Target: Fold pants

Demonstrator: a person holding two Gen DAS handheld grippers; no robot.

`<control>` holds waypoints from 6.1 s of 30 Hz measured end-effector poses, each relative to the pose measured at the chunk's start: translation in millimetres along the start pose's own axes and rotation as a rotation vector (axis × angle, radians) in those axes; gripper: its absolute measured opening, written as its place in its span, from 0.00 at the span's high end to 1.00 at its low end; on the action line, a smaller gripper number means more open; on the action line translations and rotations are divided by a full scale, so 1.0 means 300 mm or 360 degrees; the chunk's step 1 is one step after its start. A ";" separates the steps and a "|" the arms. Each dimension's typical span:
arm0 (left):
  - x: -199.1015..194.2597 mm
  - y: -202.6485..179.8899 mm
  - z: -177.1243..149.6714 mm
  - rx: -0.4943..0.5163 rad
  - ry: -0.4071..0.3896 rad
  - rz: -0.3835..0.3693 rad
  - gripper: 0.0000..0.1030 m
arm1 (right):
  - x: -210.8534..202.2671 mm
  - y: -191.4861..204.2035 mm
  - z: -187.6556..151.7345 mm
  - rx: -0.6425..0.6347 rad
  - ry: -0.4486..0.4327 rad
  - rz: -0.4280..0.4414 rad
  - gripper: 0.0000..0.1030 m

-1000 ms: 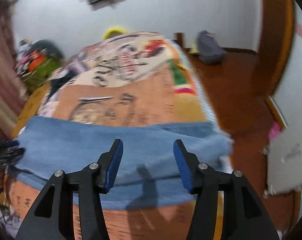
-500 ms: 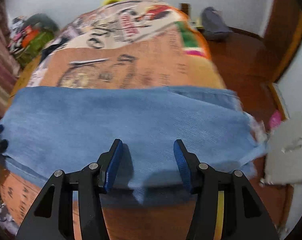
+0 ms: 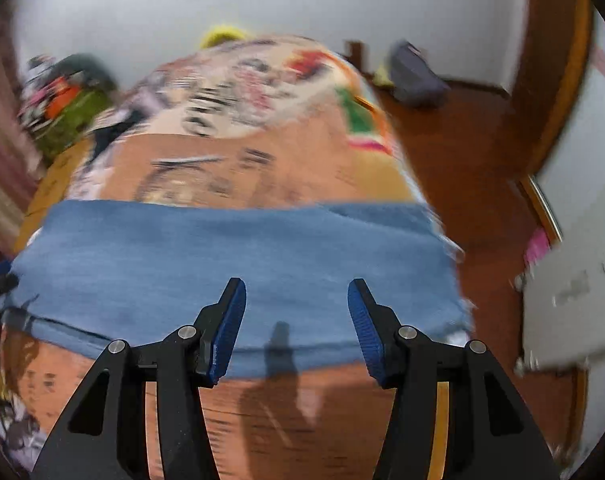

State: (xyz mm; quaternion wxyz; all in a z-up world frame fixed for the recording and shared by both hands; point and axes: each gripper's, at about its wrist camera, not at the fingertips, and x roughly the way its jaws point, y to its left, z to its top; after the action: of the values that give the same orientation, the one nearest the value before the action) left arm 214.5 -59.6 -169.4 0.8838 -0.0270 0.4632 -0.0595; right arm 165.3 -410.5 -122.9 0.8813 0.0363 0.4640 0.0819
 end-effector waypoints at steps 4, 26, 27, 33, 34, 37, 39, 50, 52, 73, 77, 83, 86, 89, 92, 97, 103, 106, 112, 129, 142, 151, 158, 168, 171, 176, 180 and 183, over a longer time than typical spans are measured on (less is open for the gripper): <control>-0.089 0.208 -0.010 -0.0204 -0.0090 0.0110 0.07 | -0.007 0.221 0.042 -0.0198 -0.0082 0.0160 0.41; -0.060 1.032 -0.415 -0.1225 0.0119 0.0162 0.06 | 0.483 1.055 0.285 -0.0822 0.0206 0.0615 0.41; -0.042 1.028 -0.406 -0.1213 0.0125 0.0133 0.06 | 0.521 1.073 0.298 -0.0822 0.0237 0.0616 0.41; 0.065 0.998 -0.349 -0.1155 0.0188 0.0015 0.15 | 0.690 1.145 0.335 -0.0786 0.0401 0.0638 0.41; 0.074 0.992 -0.340 -0.1142 0.0189 0.0014 0.18 | 0.717 1.155 0.334 -0.0775 0.0442 0.0640 0.45; 0.062 0.985 -0.321 -0.1102 0.0122 0.0124 0.49 | 0.759 1.161 0.330 -0.0726 0.0506 0.0691 0.62; 0.042 0.985 -0.313 -0.1052 0.0081 0.0235 0.77 | 0.767 1.159 0.321 -0.0724 0.0508 0.0695 0.66; -0.049 0.966 -0.410 -0.0949 -0.0037 0.0345 0.86 | 0.754 1.183 0.302 -0.0828 0.0436 0.0577 0.70; -0.016 0.967 -0.447 -0.0969 0.0015 0.0311 0.86 | 0.745 1.193 0.299 -0.0866 0.0408 0.0534 0.70; -0.035 1.084 -0.440 -0.1036 0.0031 0.0244 0.82 | 0.408 1.050 0.050 -0.0870 0.0366 0.0569 0.50; -0.008 1.051 -0.464 -0.0927 0.0079 0.0339 0.80 | 0.346 0.994 -0.006 -0.0849 0.0319 0.0616 0.48; -0.069 0.989 -0.430 -0.0772 0.0105 0.0516 0.76 | 0.281 0.910 -0.038 -0.0865 0.0371 0.0611 0.48; -0.135 0.942 -0.403 -0.0614 0.0093 0.0716 0.74 | 0.258 0.855 -0.028 -0.0848 0.0459 0.0671 0.48; -0.215 0.915 -0.378 -0.0557 0.0019 0.0703 0.73 | 0.247 0.803 0.019 -0.0769 0.0409 0.0653 0.48; -0.276 0.875 -0.332 -0.0550 -0.0068 0.0653 0.58 | 0.274 0.729 0.095 -0.0613 0.0295 0.0587 0.47; -0.293 0.752 -0.231 -0.0416 -0.0189 0.0578 0.28 | 0.397 0.555 0.129 -0.0323 0.0299 0.0401 0.43; -0.182 0.583 -0.128 -0.0240 -0.0120 0.0438 0.14 | 0.419 0.316 0.011 -0.0146 0.0334 0.0277 0.39; -0.082 0.488 -0.079 -0.0171 -0.0022 0.0360 0.14 | 0.354 0.222 -0.050 -0.0175 0.0302 0.0201 0.39; 0.106 0.307 -0.020 -0.0059 0.0158 0.0224 0.14 | 0.203 0.073 -0.097 -0.0109 0.0198 0.0194 0.39; 0.281 -0.101 0.083 0.0280 0.0260 0.0144 0.10 | 0.114 -0.412 -0.189 0.0665 -0.0018 0.0154 0.44; 0.297 -0.205 0.086 0.0301 0.0296 0.0102 0.10 | 0.128 -0.437 -0.134 0.0487 -0.0012 -0.0159 0.93; 0.299 -0.332 0.034 0.0452 0.0306 -0.0023 0.02 | -0.002 -0.388 -0.177 0.0642 -0.0038 -0.0003 0.37; 0.274 -0.504 -0.040 0.0730 0.0225 0.0000 0.01 | 0.082 -0.314 -0.222 0.0750 0.0044 0.0170 0.36; 0.240 -0.495 -0.018 0.0624 0.0180 -0.0013 0.01 | 0.178 -0.445 -0.169 0.1039 0.0008 0.0144 0.70; 0.212 -0.466 0.001 0.0579 0.0150 -0.0011 0.01 | 0.150 -0.449 -0.148 0.0992 -0.0053 0.0144 0.88; 0.150 -0.383 0.042 0.0483 0.0079 0.0008 0.01 | 0.072 -0.377 -0.076 0.0826 -0.0209 0.0025 0.93; 0.083 -0.289 0.073 0.0389 0.0015 0.0019 0.01 | -0.036 -0.281 0.019 0.0673 -0.0358 0.0047 0.93; 0.034 -0.207 0.093 0.0303 -0.0040 0.0034 0.01 | -0.110 -0.195 0.081 0.0552 -0.0463 0.0080 0.93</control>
State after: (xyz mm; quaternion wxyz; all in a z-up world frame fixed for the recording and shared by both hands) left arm 238.2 -122.8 -155.6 0.8887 0.0612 0.4446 -0.0935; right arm 173.3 -473.7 -90.6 0.9172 0.2104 0.3380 0.0168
